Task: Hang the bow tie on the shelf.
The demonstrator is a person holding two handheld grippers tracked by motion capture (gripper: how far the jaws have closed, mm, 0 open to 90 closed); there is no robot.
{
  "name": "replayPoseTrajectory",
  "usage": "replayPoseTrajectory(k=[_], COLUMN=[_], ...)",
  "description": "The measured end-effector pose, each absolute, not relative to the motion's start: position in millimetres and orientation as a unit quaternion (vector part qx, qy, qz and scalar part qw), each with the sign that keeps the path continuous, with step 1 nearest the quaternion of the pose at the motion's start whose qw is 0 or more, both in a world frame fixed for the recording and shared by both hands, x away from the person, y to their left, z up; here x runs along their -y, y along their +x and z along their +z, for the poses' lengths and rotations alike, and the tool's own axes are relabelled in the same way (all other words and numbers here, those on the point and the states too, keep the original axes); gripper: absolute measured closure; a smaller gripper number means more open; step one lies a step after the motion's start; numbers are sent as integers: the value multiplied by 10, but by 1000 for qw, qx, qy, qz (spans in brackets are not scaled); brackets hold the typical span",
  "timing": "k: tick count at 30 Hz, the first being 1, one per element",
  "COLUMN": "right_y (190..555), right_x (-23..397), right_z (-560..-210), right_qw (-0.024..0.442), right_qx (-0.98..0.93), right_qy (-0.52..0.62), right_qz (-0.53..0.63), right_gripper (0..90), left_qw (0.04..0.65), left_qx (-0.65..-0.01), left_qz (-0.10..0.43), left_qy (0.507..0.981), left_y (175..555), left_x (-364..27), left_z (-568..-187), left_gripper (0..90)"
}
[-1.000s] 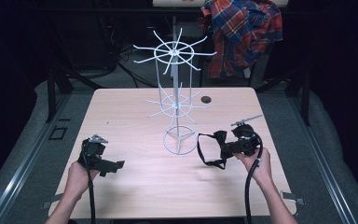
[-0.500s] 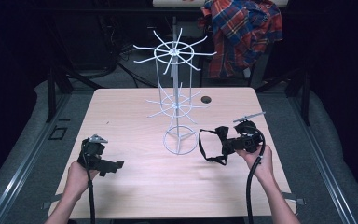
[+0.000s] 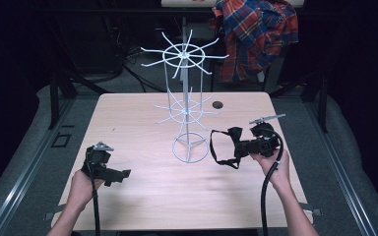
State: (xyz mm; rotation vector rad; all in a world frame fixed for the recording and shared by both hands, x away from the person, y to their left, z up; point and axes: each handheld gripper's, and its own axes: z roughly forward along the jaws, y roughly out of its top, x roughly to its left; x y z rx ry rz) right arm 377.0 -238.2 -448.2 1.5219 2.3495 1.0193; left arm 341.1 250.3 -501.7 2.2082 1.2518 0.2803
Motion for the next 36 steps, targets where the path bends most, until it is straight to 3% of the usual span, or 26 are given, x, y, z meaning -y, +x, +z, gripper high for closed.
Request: replayPoseTrajectory(k=[36], right_y=[3955], right_x=[2437], right_z=[-4166], right_qw=[135], right_qx=[-739], right_qy=[516], right_qz=[412], right_gripper=[752], left_qw=[289], left_qx=[-469], left_qz=[104], left_qy=[828], left_y=[3408], left_x=[-2527], left_z=[-5029], left_gripper=[0])
